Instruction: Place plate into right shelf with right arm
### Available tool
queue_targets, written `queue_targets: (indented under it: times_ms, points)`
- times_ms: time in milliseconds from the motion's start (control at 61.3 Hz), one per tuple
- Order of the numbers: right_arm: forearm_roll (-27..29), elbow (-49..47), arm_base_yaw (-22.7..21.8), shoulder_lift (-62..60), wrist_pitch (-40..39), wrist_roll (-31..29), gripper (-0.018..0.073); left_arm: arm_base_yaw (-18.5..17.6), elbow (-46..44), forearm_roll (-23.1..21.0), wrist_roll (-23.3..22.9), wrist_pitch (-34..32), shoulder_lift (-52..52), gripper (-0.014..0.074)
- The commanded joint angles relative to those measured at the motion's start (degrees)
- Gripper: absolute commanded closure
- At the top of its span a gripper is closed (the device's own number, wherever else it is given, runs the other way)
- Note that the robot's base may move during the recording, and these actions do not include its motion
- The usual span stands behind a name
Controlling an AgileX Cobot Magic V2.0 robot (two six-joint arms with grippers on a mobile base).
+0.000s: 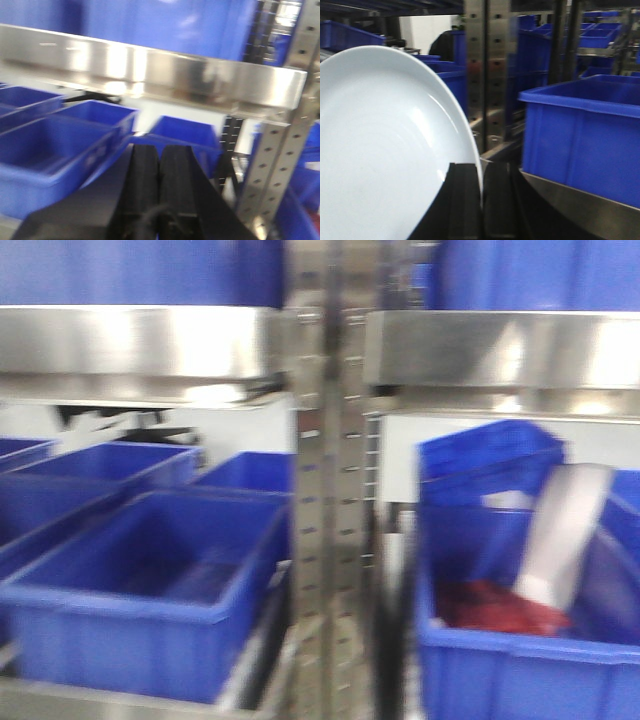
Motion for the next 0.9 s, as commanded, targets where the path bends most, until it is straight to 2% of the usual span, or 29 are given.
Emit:
queue_targets:
  times_ms: [0, 881]
  points:
    - [-0.76, -1.83, -0.09, 0.42, -5.97, -0.11, 0.0505, 0.92, 0.41, 0.01, -0.34, -5.12, -0.62, 0.0643]
    - [-0.76, -1.83, -0.09, 0.42, -5.97, -0.11, 0.0505, 1.62, 0.41, 0.01, -0.34, -5.12, -0.62, 0.0643]
